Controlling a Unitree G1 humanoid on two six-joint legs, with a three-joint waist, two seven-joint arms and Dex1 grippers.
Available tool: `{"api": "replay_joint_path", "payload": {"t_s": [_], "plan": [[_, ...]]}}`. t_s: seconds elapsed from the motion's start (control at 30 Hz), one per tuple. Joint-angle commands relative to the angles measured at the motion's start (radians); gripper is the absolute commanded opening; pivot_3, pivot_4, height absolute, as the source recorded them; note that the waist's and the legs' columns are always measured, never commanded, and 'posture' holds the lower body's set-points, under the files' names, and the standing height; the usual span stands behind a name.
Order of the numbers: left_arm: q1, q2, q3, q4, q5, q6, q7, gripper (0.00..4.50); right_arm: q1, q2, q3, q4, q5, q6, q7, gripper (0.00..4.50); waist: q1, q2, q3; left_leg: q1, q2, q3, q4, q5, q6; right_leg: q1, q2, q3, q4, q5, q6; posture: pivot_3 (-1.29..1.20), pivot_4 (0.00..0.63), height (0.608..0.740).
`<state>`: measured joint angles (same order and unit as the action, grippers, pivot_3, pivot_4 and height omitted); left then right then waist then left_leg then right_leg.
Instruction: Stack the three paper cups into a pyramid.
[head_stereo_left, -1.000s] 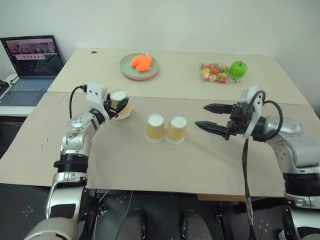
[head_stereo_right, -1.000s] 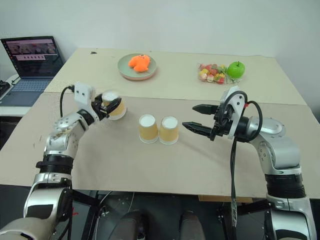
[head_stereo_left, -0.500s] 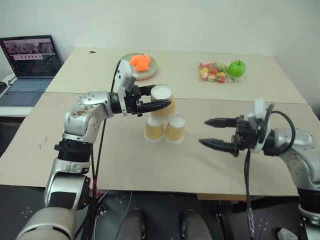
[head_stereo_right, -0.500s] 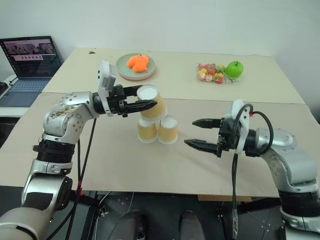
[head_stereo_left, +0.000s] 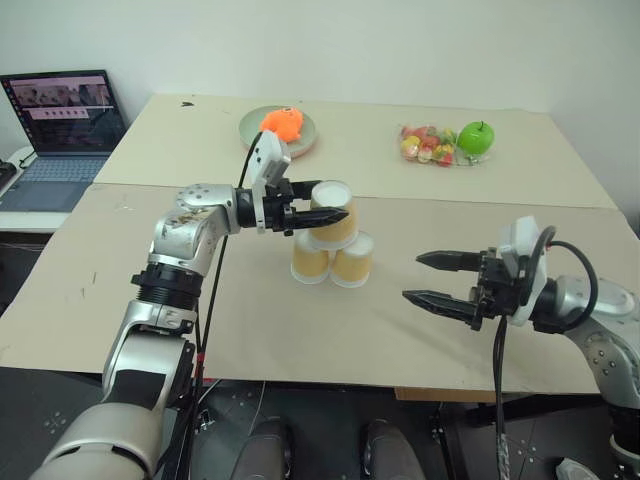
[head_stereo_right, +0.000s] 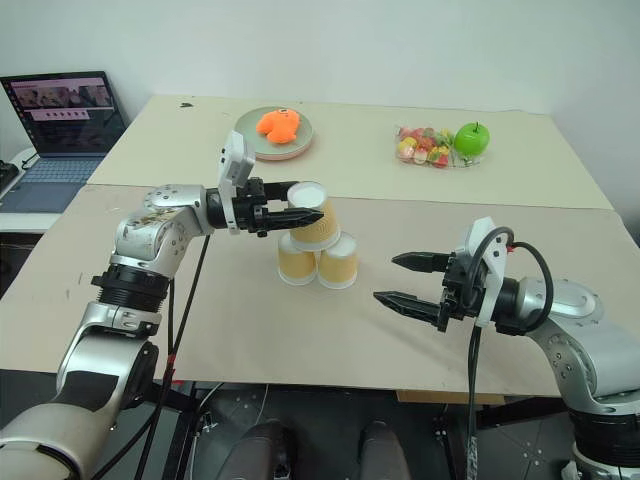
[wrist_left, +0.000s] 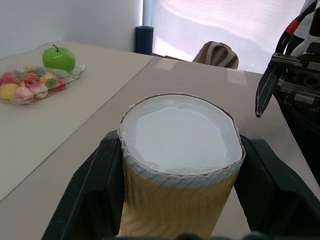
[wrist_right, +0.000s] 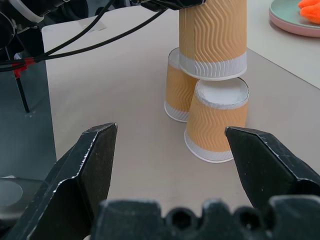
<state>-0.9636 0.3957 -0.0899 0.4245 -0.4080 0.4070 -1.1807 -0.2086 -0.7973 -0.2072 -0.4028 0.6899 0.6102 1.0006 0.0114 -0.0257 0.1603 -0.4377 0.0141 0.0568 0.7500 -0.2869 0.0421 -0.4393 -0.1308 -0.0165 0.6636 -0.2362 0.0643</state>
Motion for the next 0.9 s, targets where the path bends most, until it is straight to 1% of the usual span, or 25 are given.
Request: {"api": "replay_joint_path", "payload": {"t_s": [0.03, 0.1, 0.27, 0.4, 0.5, 0.6, 0.67, 0.77, 0.8, 0.87, 0.9], "plan": [[-0.040, -0.006, 0.037, -0.003, -0.035, 0.039, -0.015, 3.69, -0.011, -0.018, -0.028, -0.012, 0.008, -0.016, 0.002, 4.06, 0.000, 0.000, 0.000, 0.000, 0.000, 0.000, 0.000, 0.000, 0.000, 0.000, 0.000, 0.000, 0.000, 0.000, 0.000, 0.00, 0.150, 0.676], [-0.035, -0.003, 0.038, -0.023, -0.027, 0.030, -0.010, 4.43, -0.017, -0.020, -0.027, -0.005, 0.006, -0.017, 0.002, 4.06, -0.001, 0.000, 0.000, 0.000, 0.000, 0.000, 0.000, 0.000, 0.000, 0.000, 0.000, 0.000, 0.000, 0.000, 0.000, 0.00, 0.150, 0.676], [-0.012, 0.018, 0.062, -0.089, -0.075, 0.086, -0.038, 4.43, -0.035, -0.023, -0.019, 0.017, -0.001, -0.021, 0.008, 4.06, -0.001, 0.000, 0.000, 0.000, 0.000, 0.000, 0.000, 0.000, 0.000, 0.000, 0.000, 0.000, 0.000, 0.000, 0.000, 0.00, 0.150, 0.676], [-0.004, 0.038, 0.123, -0.157, -0.109, 0.106, 0.010, 4.43, -0.051, -0.020, -0.008, 0.034, -0.004, -0.024, 0.011, 4.06, -0.002, 0.000, 0.000, 0.000, 0.000, 0.000, 0.000, 0.000, 0.000, 0.000, 0.000, 0.000, 0.000, 0.000, 0.000, 0.00, 0.150, 0.676], [-0.038, 0.041, 0.257, -0.200, -0.165, 0.131, 0.174, 4.43, -0.060, -0.013, 0.005, 0.046, -0.011, -0.028, 0.013, 4.06, -0.003, 0.000, 0.000, 0.000, 0.000, 0.000, 0.000, 0.000, 0.000, 0.000, 0.000, 0.000, 0.000, 0.000, 0.000, 0.00, 0.150, 0.676], [-0.018, 0.042, 0.328, -0.267, -0.170, 0.140, 0.314, 4.43, -0.060, -0.010, 0.004, 0.050, -0.009, -0.027, 0.013, 4.06, -0.003, 0.000, 0.000, 0.000, 0.000, -0.001, 0.000, 0.000, 0.000, 0.000, 0.000, 0.000, 0.000, 0.000, 0.000, 0.00, 0.150, 0.676], [0.036, 0.048, 0.372, -0.326, -0.185, 0.173, 0.386, 4.43, -0.054, -0.002, 0.005, 0.064, -0.029, -0.042, -0.001, 4.06, -0.002, 0.000, 0.000, 0.000, 0.000, -0.001, 0.000, 0.000, 0.000, 0.000, 0.000, 0.000, 0.000, 0.000, 0.000, 0.00, 0.150, 0.676], [0.188, 0.047, 0.441, -0.437, -0.197, 0.224, 0.512, 4.43, -0.054, 0.028, -0.007, 0.133, -0.105, -0.098, -0.077, 4.06, -0.005, 0.000, 0.000, 0.001, 0.001, -0.001, 0.000, 0.000, 0.000, 0.000, 0.000, 0.001, 0.000, 0.000, 0.000, 0.00, 0.150, 0.676], [0.221, 0.046, 0.453, -0.465, -0.203, 0.229, 0.537, 4.43, -0.052, 0.036, -0.010, 0.147, -0.127, -0.117, -0.095, 4.06, -0.005, 0.000, 0.000, 0.002, 0.001, 0.000, 0.000, 0.000, 0.000, 0.001, 0.000, 0.002, 0.000, 0.000, 0.000, 0.00, 0.150, 0.676], [0.267, 0.051, 0.462, -0.501, -0.214, 0.253, 0.576, 4.43, -0.058, 0.053, -0.028, 0.173, -0.119, -0.104, -0.125, 4.06, -0.005, -0.001, 0.000, 0.002, 0.001, 0.000, 0.000, 0.001, -0.001, 0.000, 0.000, 0.002, 0.001, 0.000, 0.000, 0.00, 0.150, 0.676], [0.309, 0.042, 0.477, -0.528, -0.211, 0.257, 0.618, 4.43, -0.058, 0.065, -0.038, 0.199, -0.158, -0.142, -0.167, 4.06, -0.002, -0.001, 0.001, 0.002, 0.001, 0.000, 0.000, 0.001, -0.001, 0.000, 0.000, 0.001, 0.001, 0.000, 0.000, 0.00, 0.150, 0.676]]}}
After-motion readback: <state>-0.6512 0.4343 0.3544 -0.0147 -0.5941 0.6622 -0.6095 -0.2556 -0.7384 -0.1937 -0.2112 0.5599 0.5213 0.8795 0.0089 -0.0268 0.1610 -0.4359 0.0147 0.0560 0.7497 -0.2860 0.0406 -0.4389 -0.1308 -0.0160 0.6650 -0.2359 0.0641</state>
